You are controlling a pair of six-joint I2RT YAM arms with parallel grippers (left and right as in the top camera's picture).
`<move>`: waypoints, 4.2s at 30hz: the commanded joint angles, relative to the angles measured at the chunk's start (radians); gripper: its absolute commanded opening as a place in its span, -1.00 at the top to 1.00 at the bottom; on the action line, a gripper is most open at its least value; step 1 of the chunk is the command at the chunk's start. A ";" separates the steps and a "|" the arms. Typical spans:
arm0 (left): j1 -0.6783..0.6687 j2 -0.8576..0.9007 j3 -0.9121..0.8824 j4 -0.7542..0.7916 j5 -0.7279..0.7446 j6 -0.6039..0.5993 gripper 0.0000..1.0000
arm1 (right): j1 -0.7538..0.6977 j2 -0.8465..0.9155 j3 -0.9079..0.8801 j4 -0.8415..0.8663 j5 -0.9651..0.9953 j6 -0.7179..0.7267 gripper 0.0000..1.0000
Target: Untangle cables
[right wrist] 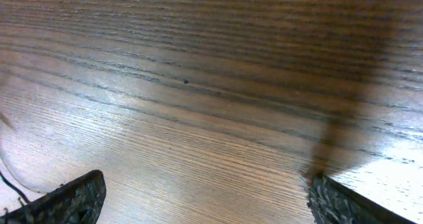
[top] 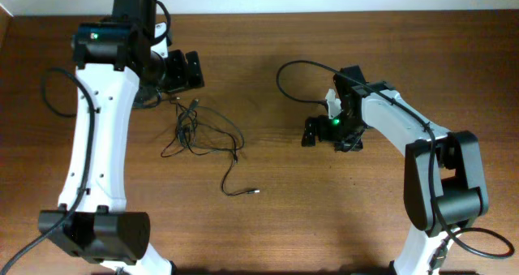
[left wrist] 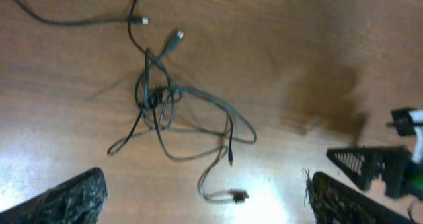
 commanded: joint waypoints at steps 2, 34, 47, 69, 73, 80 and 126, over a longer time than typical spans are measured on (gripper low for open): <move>-0.004 0.013 -0.121 0.082 -0.016 0.015 -1.00 | 0.000 0.001 -0.002 0.001 0.035 -0.003 -0.97; 0.018 0.029 -0.720 0.668 -0.211 -0.053 1.00 | 0.000 0.001 -0.002 0.039 0.027 -0.002 -0.97; 0.042 -0.186 -0.623 0.676 0.283 -0.045 1.00 | 0.002 -0.094 0.019 0.047 -0.947 -0.107 -0.78; -0.004 -0.221 -0.623 0.523 0.633 0.336 1.00 | 0.217 -0.094 0.019 0.682 -0.520 0.513 -0.49; -0.004 -0.221 -0.623 0.461 0.576 0.349 1.00 | 0.196 -0.093 0.019 0.675 -0.504 0.513 -0.25; 0.027 -0.221 -0.623 0.436 0.645 0.412 1.00 | 0.183 -0.094 0.019 0.478 -0.324 0.492 0.78; 0.029 -0.219 -0.625 0.383 0.720 0.465 1.00 | 0.173 -0.101 0.019 0.612 -0.628 0.653 -0.53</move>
